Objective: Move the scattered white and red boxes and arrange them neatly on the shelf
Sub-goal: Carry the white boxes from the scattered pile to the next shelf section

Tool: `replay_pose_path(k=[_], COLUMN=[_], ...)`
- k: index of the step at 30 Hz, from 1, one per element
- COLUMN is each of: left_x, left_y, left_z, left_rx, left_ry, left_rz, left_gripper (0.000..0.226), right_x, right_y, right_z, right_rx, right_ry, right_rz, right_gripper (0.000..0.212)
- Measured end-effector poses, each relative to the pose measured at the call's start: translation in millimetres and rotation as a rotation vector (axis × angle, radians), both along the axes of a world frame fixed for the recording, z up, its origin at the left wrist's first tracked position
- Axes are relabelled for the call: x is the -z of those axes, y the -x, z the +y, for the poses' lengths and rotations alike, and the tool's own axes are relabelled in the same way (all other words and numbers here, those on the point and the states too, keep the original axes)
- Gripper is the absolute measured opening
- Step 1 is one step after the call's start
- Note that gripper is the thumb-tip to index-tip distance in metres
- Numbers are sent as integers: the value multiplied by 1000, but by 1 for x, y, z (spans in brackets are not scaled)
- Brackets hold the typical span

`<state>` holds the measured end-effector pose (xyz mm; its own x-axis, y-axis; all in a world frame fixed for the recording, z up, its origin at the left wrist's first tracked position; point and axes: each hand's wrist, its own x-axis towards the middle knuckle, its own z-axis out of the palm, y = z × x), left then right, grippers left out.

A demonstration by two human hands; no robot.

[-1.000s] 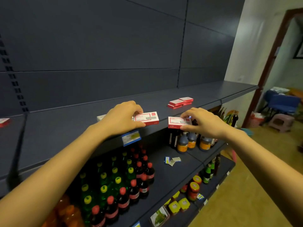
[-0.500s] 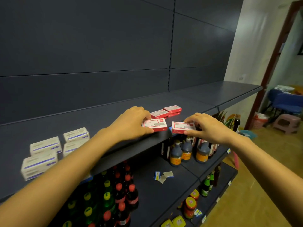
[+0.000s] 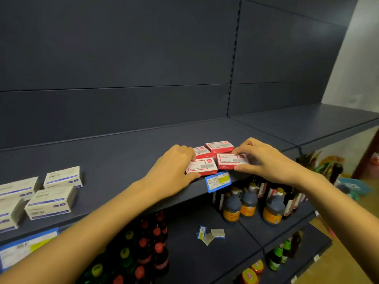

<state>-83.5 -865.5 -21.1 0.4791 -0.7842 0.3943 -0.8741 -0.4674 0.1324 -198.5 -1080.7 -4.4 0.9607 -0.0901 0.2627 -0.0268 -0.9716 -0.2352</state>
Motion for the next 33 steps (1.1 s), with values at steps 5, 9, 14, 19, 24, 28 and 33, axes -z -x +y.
replay_pose_path(k=[5,9,14,19,24,28,33], left_x=[11,14,10,-2,-15,-17,-17], left_y=[12,25,41,45,58,78,108], left_z=[-6,-10,-8,17,60,106,169], left_rx=[-136,-243,-373,-540,-730,-910,-1091], left_ry=[68,71,113,71,31,36,30], left_rz=[-2,-99,-208,-234,-220,-223,-206], left_gripper=[39,36,34,28,27,27,28], right_x=[-5,-3,5,-10,-25,-26,-25], right_y=[-17,-26,-30,-41,-60,-74,-84], right_z=[-17,-29,-34,-21,29,88,166], right_rx=[-108,-179,-202,-304,-527,-714,-892], right_ry=[21,40,188,186,151,101,93], right_rz=[28,41,18,-147,-168,-182,-167], right_gripper=[49,49,50,42,37,32,34])
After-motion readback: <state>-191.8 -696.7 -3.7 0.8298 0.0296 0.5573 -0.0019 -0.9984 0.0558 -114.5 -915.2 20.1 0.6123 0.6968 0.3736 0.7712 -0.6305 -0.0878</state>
